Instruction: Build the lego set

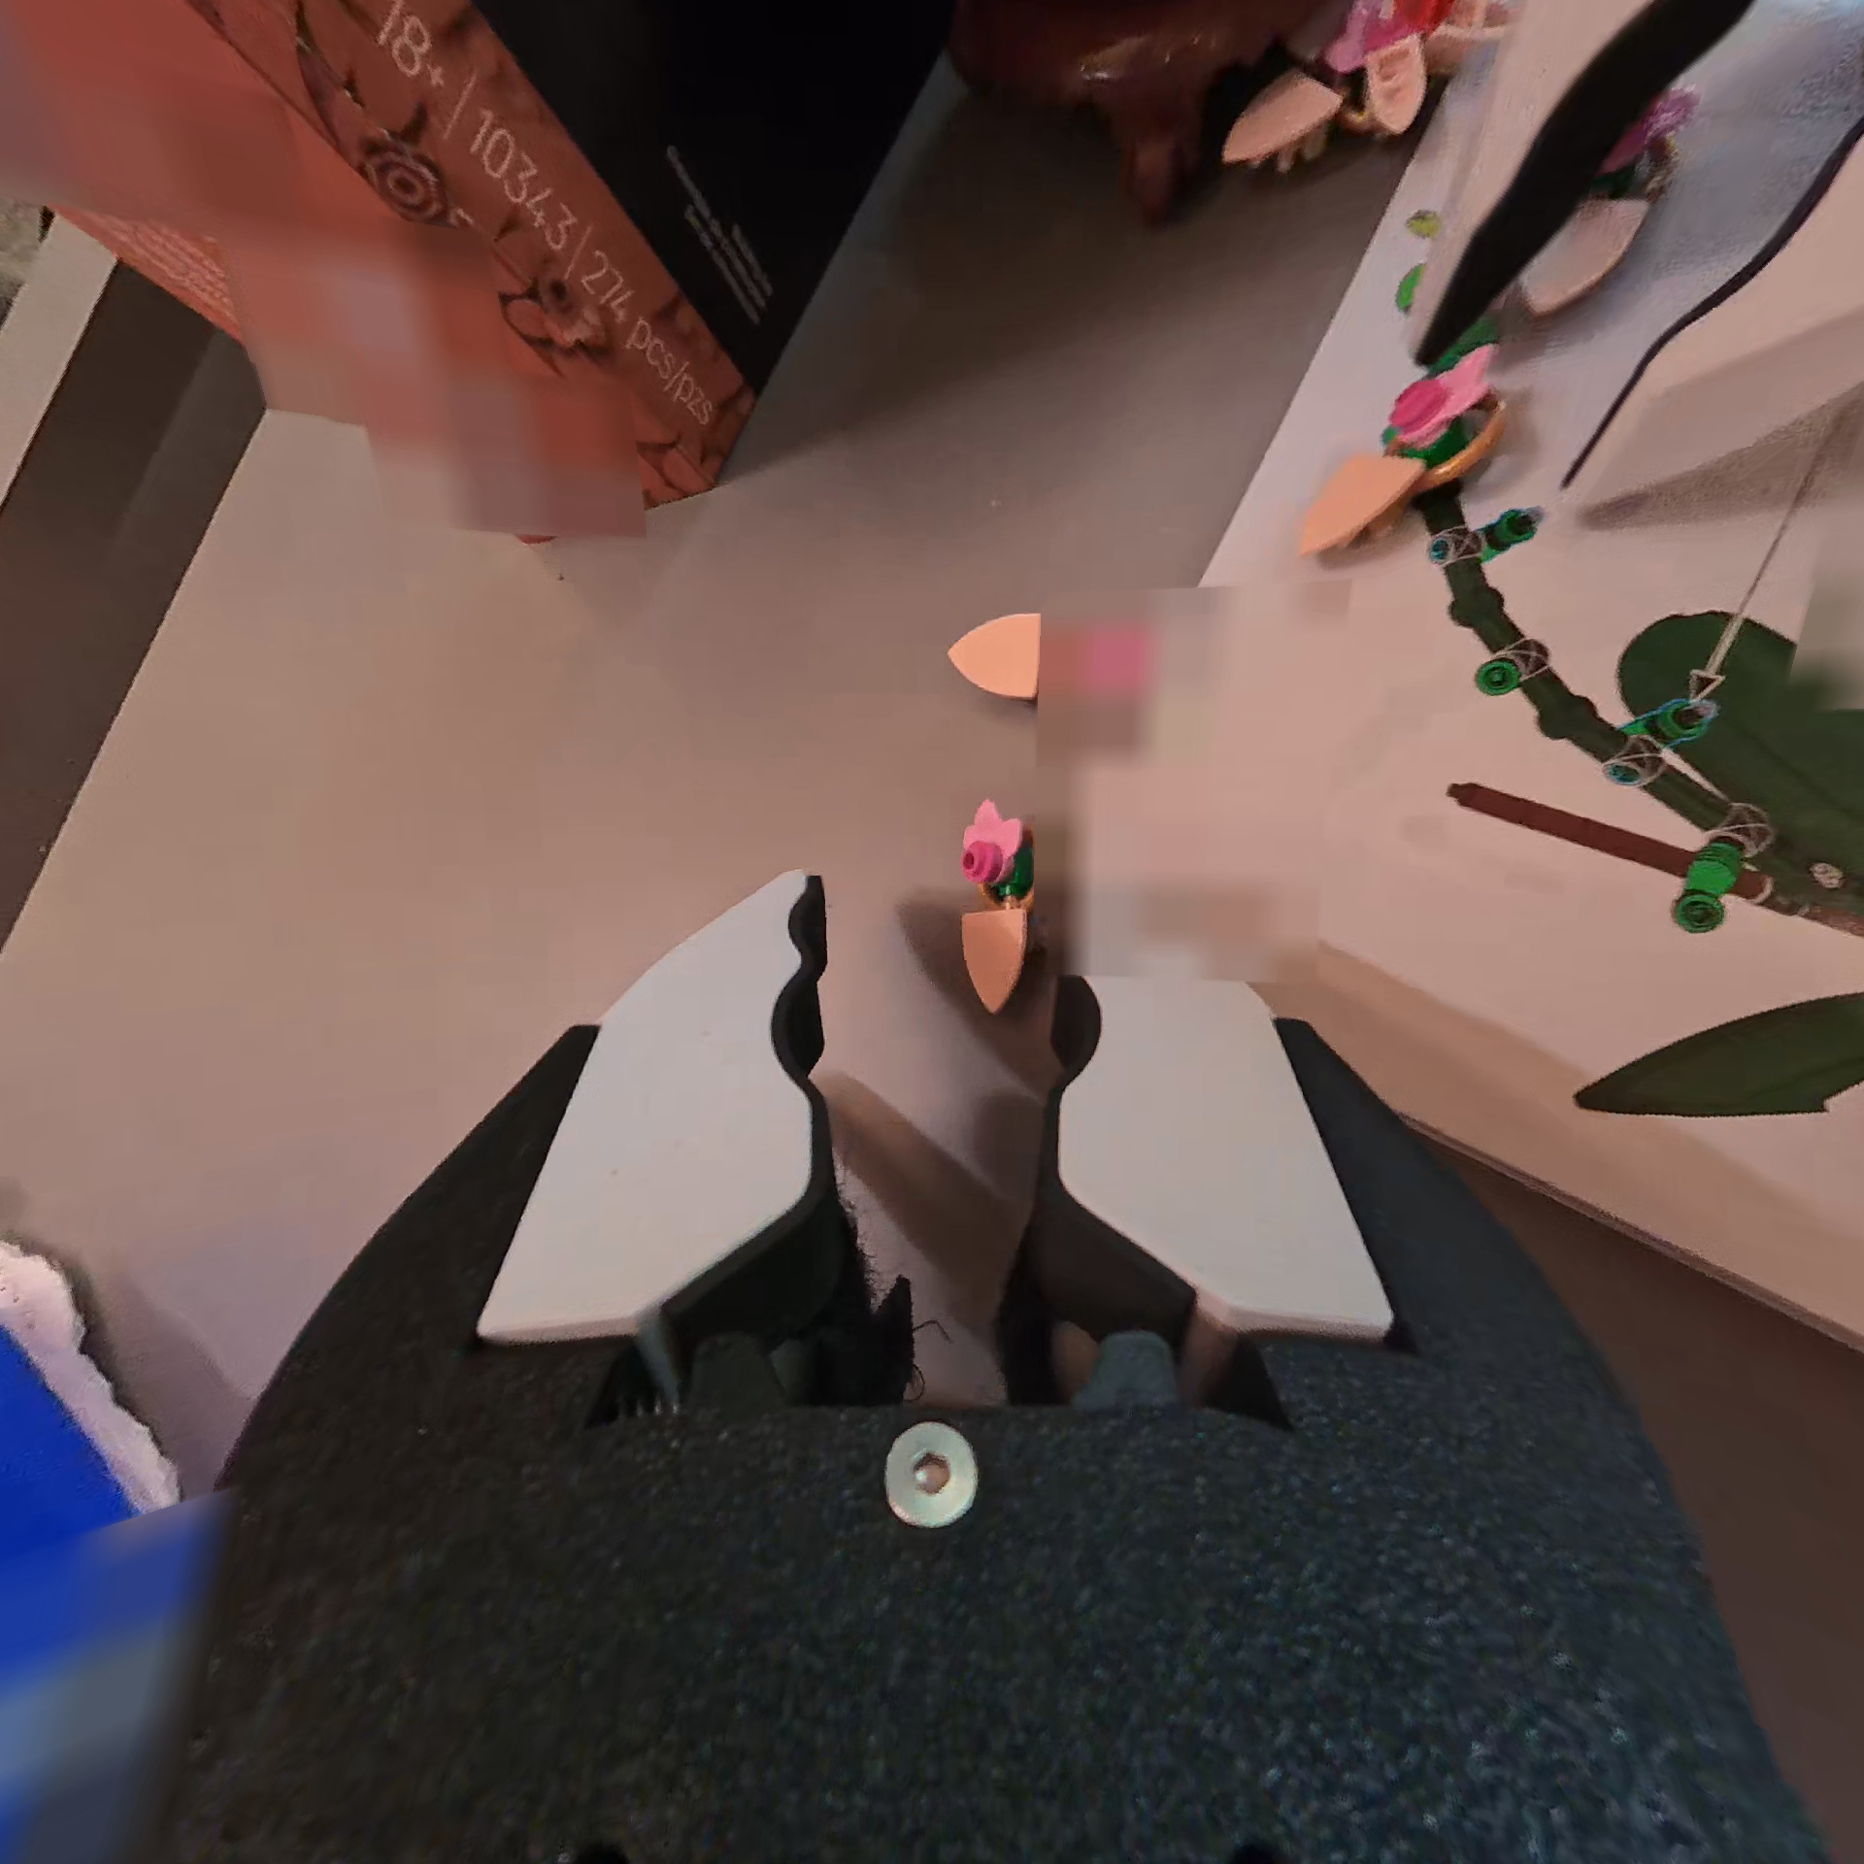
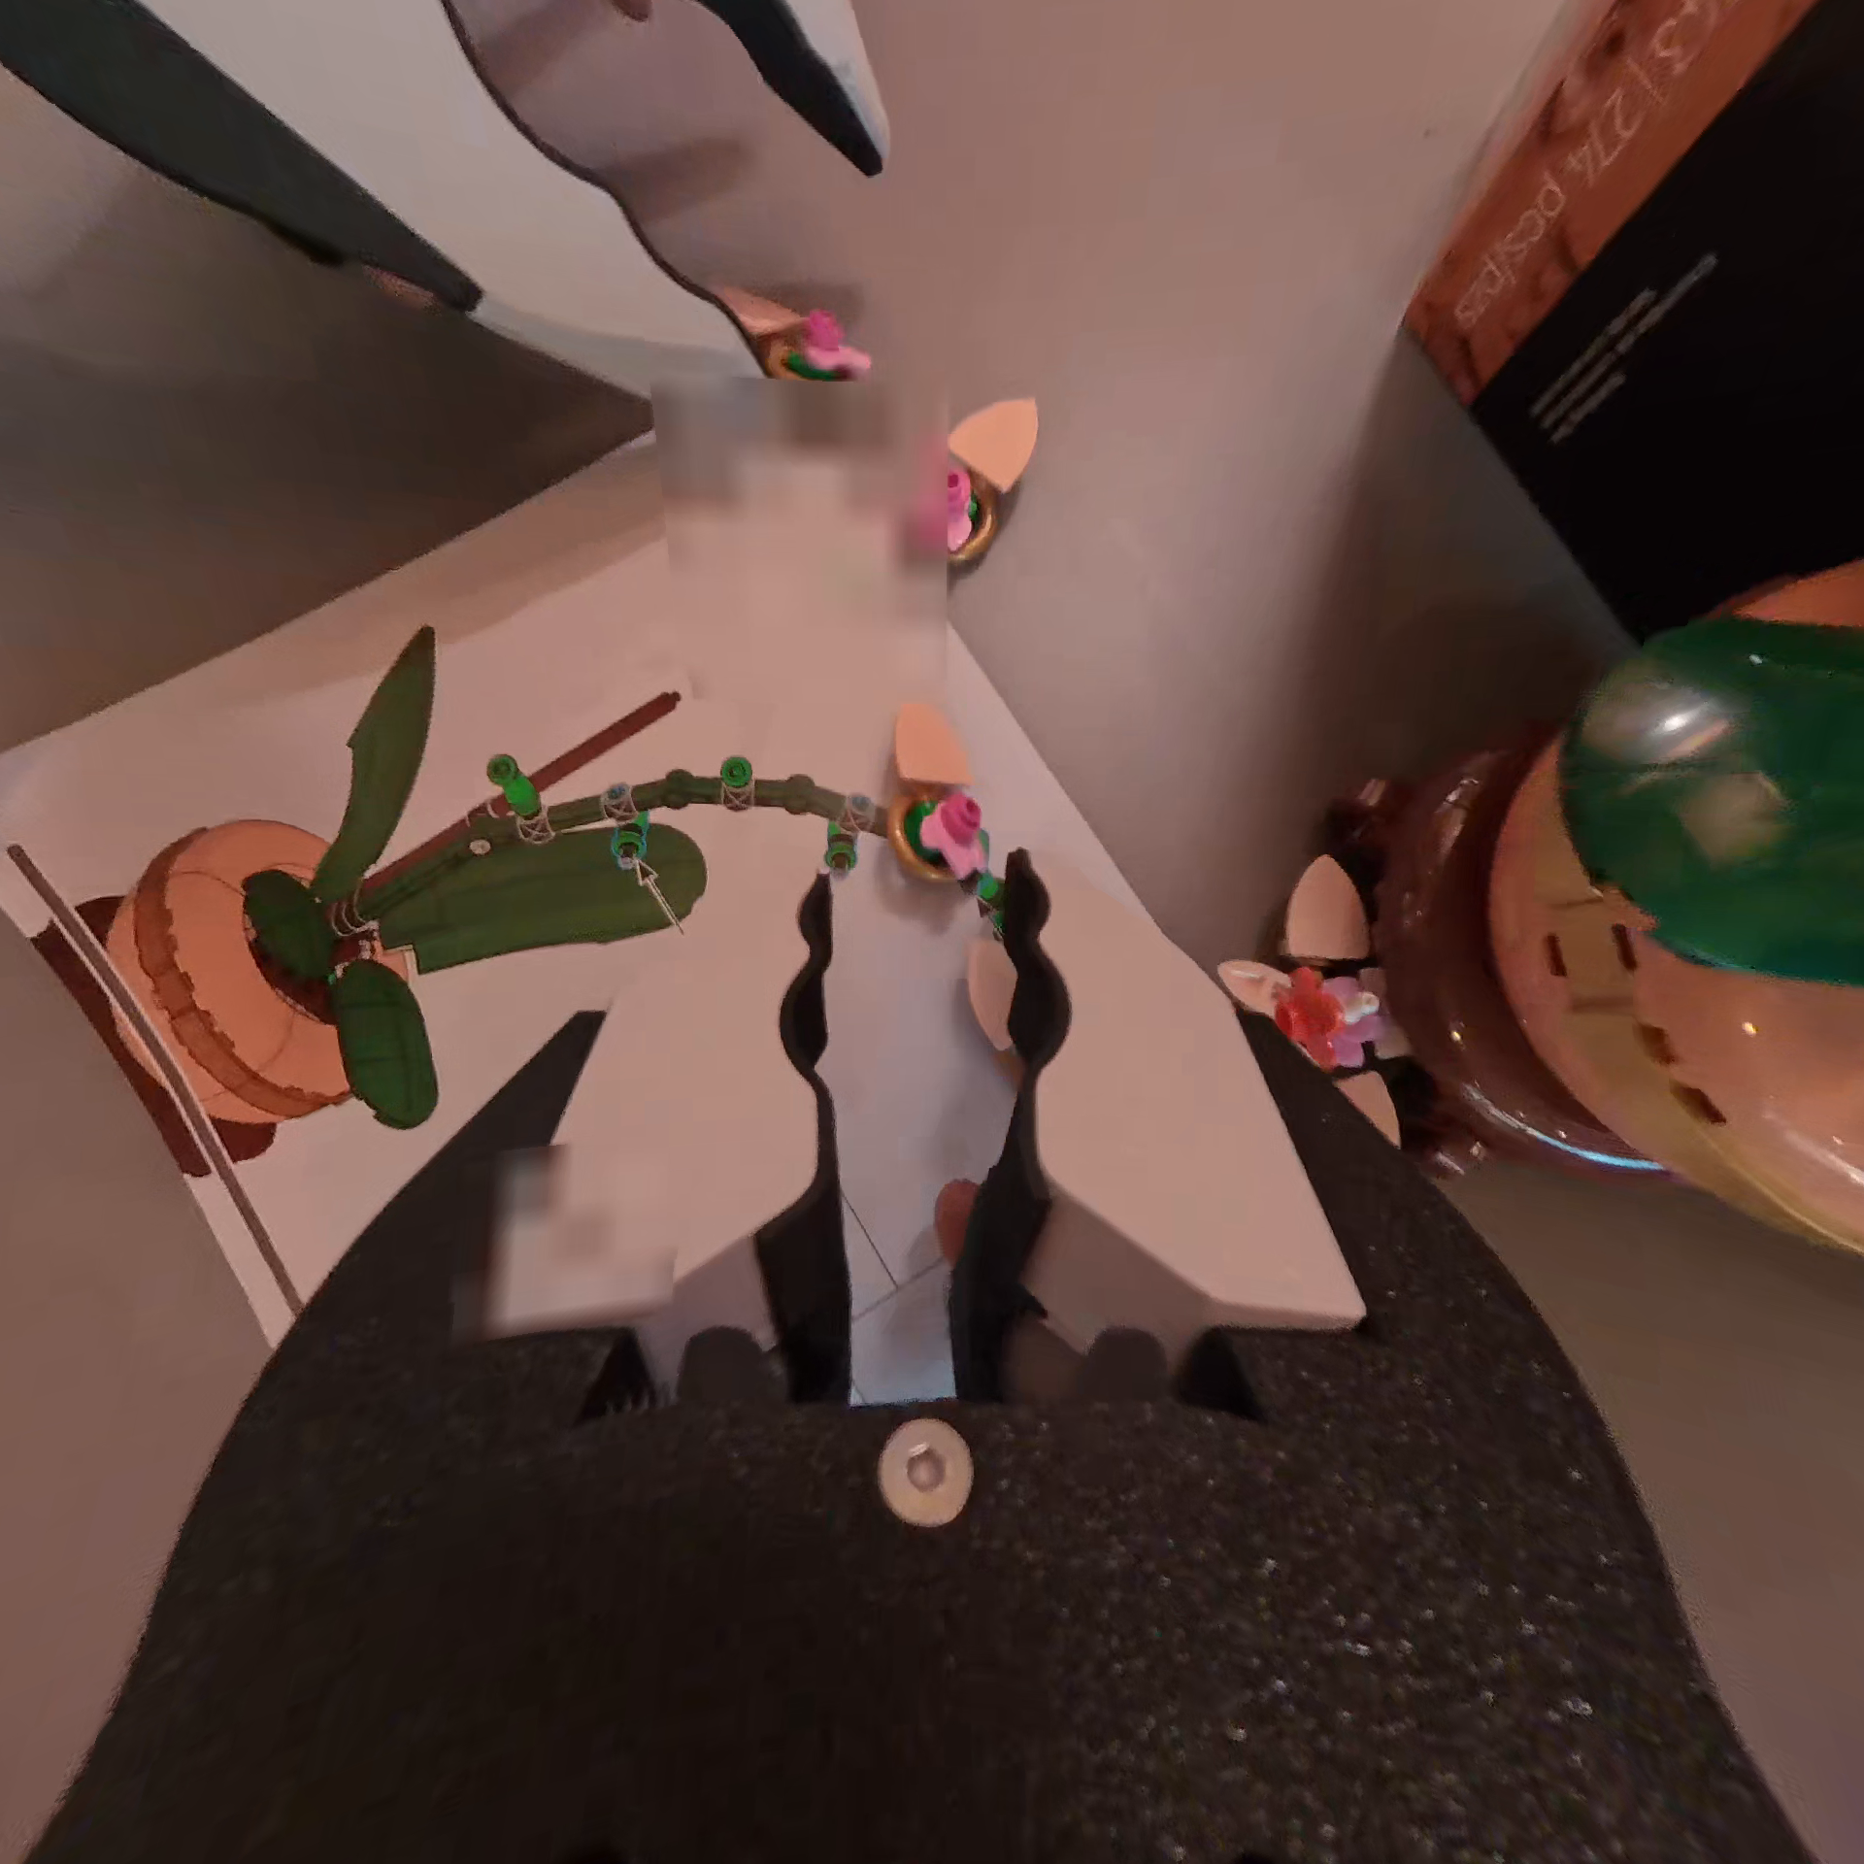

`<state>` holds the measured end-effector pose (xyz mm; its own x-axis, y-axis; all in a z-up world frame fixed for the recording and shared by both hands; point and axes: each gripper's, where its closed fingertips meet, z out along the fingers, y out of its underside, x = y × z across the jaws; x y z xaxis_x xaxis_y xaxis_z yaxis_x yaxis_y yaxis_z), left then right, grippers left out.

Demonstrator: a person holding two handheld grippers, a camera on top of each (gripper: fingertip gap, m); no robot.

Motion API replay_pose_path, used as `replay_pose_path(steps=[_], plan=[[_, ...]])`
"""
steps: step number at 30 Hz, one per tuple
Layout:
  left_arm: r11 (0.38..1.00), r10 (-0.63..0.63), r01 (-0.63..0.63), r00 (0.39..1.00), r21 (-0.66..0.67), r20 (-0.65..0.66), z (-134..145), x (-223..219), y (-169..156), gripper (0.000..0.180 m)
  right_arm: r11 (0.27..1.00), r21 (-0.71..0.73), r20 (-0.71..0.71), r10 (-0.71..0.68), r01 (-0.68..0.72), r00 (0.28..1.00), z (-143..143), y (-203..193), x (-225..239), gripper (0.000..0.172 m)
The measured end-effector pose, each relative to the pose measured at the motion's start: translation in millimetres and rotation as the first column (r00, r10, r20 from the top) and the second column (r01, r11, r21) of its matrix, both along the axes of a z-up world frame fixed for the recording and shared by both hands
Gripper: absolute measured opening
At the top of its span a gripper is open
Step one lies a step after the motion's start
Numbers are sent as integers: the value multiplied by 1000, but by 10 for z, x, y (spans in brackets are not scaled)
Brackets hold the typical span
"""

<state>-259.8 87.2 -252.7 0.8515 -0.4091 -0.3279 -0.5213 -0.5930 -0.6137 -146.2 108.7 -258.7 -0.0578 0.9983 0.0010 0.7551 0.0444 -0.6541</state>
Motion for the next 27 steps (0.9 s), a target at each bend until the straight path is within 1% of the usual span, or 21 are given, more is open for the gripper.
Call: replay_pose_path(steps=[4,7,10,11,12,13,14,17,20,21,22,24,27], plan=[[999,32,-32,999,4,-31,7,-99,-2,43,1000,5,20,8,-9,1000,-41,14,-105,16],[999,44,-44,999,10,-26,55,-68,-74,43,999,46,18,6,-7,1000,-37,79,-236,16],[998,39,-40,999,49,22,183,152,-174,42,993,116,-11,-8,9,1000,9,179,-413,16],[998,19,-21,999,58,35,212,277,-214,42,992,126,-10,-7,8,1000,17,183,-445,18],[998,-9,6,999,64,41,229,410,-255,43,992,126,1,-1,1,1000,25,167,-436,26],[997,-32,29,999,71,39,237,530,-288,43,992,127,2,3,-3,1000,48,154,-391,31],[996,-50,48,998,73,33,230,632,-319,43,992,128,-6,0,0,1000,79,150,-311,32],[995,-93,93,996,41,9,128,830,-410,44,996,81,-33,-25,28,999,121,143,94,37],[995,-95,95,995,1,-28,5,831,-454,45,995,32,-31,-95,96,995,38,215,540,39],[995,-96,96,995,0,-10,-2,848,-459,45,993,15,-12,-117,117,993,-20,233,671,40],[995,-97,97,995,-6,11,-10,869,-470,44,991,-8,-13,-135,135,991,-57,235,755,41],[996,-90,91,995,-12,31,-23,889,-485,40,985,-71,-33,-158,156,987,-64,178,833,36],[995,-97,98,994,-23,45,-43,949,-548,30,984,-66,-12,-166,165,986,-69,71,931,35]])
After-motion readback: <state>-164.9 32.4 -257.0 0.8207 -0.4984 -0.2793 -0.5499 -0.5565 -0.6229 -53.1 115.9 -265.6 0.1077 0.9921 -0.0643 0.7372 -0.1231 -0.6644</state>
